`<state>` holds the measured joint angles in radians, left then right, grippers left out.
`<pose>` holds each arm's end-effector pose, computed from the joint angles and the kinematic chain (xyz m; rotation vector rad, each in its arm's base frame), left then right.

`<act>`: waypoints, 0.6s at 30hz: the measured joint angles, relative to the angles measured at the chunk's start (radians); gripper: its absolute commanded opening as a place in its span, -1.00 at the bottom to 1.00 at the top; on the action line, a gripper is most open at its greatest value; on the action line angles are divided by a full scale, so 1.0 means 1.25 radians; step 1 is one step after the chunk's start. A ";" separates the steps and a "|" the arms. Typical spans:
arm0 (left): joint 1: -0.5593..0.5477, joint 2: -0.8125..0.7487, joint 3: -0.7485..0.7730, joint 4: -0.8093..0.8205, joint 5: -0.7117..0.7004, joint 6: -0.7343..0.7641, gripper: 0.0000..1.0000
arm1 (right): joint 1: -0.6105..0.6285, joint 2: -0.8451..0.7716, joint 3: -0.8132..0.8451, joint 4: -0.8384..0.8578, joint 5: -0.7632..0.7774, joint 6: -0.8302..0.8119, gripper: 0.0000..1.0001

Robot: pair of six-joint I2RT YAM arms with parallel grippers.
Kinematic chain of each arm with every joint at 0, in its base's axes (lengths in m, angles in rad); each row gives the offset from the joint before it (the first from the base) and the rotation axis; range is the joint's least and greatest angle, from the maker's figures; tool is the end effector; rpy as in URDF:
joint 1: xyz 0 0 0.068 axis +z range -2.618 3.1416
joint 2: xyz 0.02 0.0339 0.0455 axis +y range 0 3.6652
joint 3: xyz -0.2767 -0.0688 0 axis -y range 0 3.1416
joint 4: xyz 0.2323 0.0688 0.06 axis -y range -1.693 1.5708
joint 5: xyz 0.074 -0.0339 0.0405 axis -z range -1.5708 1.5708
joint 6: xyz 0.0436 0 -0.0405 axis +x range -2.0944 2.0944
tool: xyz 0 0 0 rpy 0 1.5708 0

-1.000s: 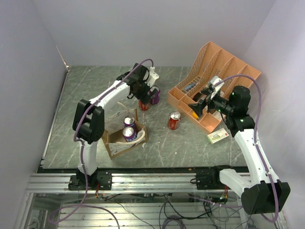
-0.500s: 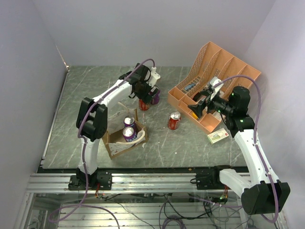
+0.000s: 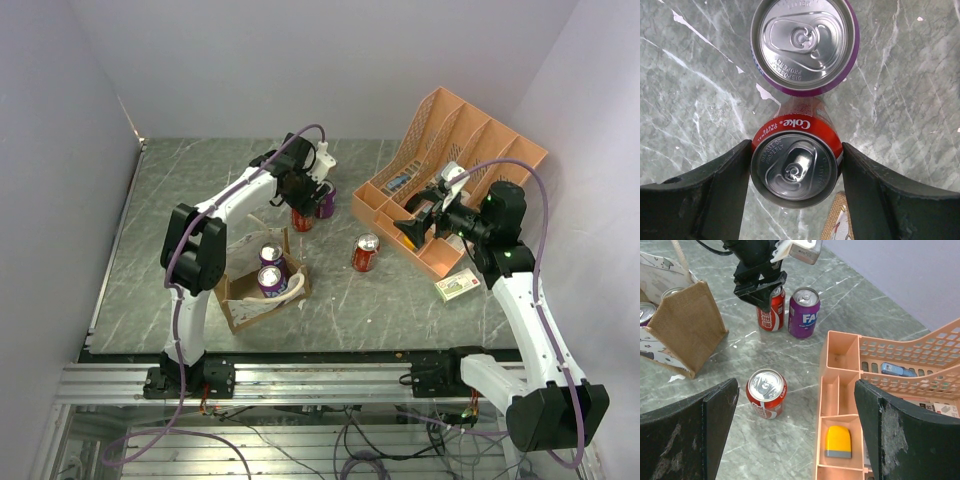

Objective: Place the beverage into the canvas bag

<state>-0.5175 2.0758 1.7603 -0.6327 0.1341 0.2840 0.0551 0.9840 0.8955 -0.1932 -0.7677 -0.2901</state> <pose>0.3983 -0.2335 0.2454 1.0357 2.3047 -0.2632 0.2027 0.0415 0.3539 -0.8129 1.6109 0.5404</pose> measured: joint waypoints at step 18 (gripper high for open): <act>-0.002 -0.154 0.000 -0.099 0.046 0.042 -0.86 | 0.000 -0.007 0.000 0.000 -0.003 -0.002 1.00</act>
<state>-0.5194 1.8839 1.7603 -0.7559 0.1917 0.3363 0.0551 0.9749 0.8951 -0.1936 -0.7715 -0.2932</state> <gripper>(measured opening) 0.748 0.999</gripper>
